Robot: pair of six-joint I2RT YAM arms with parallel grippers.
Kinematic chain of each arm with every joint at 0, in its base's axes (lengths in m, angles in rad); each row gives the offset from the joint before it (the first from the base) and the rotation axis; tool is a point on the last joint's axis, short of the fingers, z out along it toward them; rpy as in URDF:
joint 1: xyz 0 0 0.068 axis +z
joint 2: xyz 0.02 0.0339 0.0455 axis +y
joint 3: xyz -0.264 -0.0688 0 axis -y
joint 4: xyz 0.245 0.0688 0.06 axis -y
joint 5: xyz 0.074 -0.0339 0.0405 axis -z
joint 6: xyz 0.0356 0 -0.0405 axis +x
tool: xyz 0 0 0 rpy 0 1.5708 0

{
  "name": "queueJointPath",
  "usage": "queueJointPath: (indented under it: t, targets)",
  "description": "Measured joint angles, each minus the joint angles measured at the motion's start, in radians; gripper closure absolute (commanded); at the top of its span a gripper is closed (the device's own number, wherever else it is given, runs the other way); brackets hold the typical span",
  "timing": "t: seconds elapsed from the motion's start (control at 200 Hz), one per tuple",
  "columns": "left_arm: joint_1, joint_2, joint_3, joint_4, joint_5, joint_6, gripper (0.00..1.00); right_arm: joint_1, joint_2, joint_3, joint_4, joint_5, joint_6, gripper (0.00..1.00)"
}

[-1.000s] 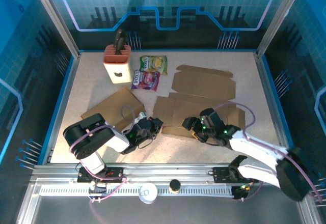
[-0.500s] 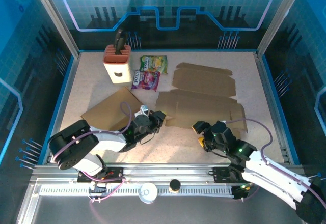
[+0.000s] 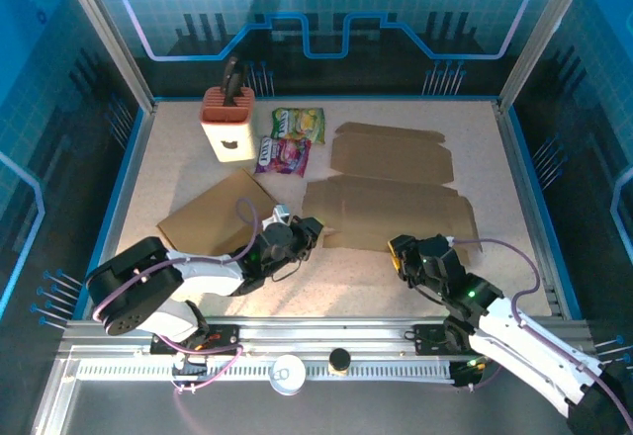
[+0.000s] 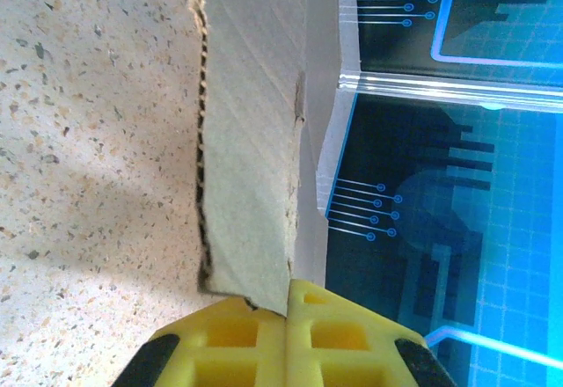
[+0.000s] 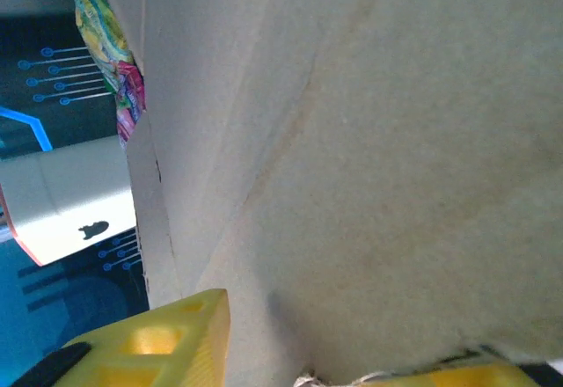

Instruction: Fold the paper box

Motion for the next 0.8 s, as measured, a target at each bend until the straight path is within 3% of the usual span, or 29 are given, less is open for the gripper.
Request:
queueJointPath:
  t: [0.43,0.585,0.655,0.74,0.8]
  targets:
    - [-0.028,-0.005,0.000,-0.010,-0.021,0.003,1.00,-0.059,-0.003,0.016,-0.003,-0.007,-0.016,0.82]
    - [-0.035,-0.005,0.000,-0.010,-0.026,0.003,1.00,-0.076,0.005,0.028,-0.002,-0.010,-0.020,1.00]
    - [-0.036,-0.005,0.000,-0.010,-0.031,0.003,1.00,-0.084,0.006,0.035,-0.003,-0.016,-0.023,1.00]
    - [-0.037,-0.005,0.000,-0.010,-0.031,0.011,0.70,-0.091,0.006,0.050,-0.013,-0.019,-0.029,1.00]
    - [-0.039,-0.009,0.000,-0.015,-0.021,0.021,0.59,-0.103,0.009,0.074,-0.025,-0.024,-0.043,1.00]
